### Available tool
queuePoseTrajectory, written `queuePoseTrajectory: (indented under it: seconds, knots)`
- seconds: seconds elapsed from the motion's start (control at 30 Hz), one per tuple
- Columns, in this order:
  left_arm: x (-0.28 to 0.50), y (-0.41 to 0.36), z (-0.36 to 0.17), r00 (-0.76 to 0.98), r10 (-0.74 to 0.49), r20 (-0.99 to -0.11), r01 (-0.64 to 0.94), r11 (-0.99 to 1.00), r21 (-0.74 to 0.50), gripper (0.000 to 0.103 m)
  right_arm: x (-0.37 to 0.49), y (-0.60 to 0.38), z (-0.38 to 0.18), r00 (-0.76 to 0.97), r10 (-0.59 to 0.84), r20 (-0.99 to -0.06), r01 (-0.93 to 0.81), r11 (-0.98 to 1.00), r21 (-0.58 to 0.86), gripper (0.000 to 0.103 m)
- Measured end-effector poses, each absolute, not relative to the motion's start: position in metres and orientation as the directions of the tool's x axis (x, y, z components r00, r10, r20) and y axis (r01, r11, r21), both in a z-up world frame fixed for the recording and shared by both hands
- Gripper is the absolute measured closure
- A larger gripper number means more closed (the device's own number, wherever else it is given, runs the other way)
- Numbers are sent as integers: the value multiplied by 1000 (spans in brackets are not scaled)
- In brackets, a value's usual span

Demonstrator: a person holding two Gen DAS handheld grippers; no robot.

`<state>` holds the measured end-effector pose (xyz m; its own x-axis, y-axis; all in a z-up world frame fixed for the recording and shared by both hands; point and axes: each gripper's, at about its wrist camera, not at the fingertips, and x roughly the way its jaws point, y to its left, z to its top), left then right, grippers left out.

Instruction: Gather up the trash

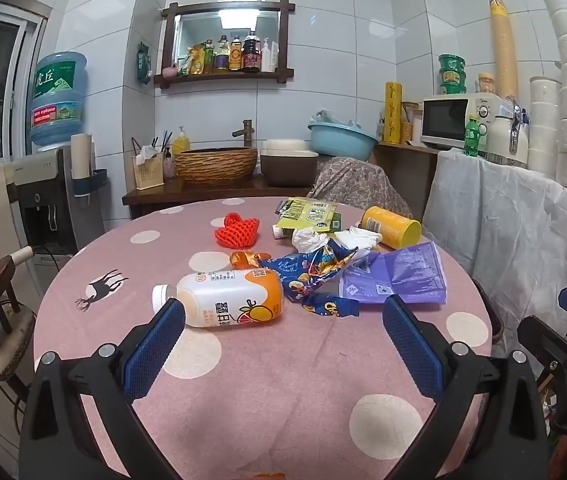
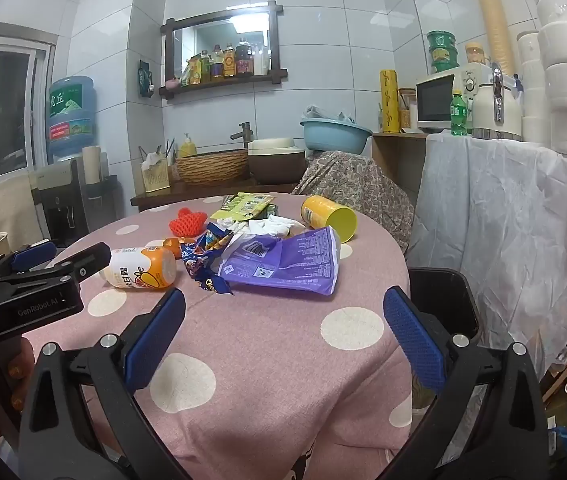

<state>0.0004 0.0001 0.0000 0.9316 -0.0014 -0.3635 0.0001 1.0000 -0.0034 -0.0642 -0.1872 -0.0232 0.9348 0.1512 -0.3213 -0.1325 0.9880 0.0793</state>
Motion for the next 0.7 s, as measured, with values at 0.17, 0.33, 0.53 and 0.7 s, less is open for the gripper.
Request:
queuePoseTrajectory:
  seconds: [0.17,0.33,0.53,0.7]
  knots:
    - [2,0,0,931,-4,-365,2,1000,-4,5,-64,-187,-23,936,153,-318,-134,988,81,5]
    - [0,0,0,933,-7,-360,4,1000,-10,5,-65,-189,-24,935,152,-319,-132,988,83,5]
    - [2,3,-3,934,-8,-358,5,1000,-10,5,-62,-185,-19,933,153,-326,-133,988,83,5]
    - [0,4,-1,934,-7,-357,2,1000,-14,5,-65,-186,-23,936,158,-315,-139,987,83,5]
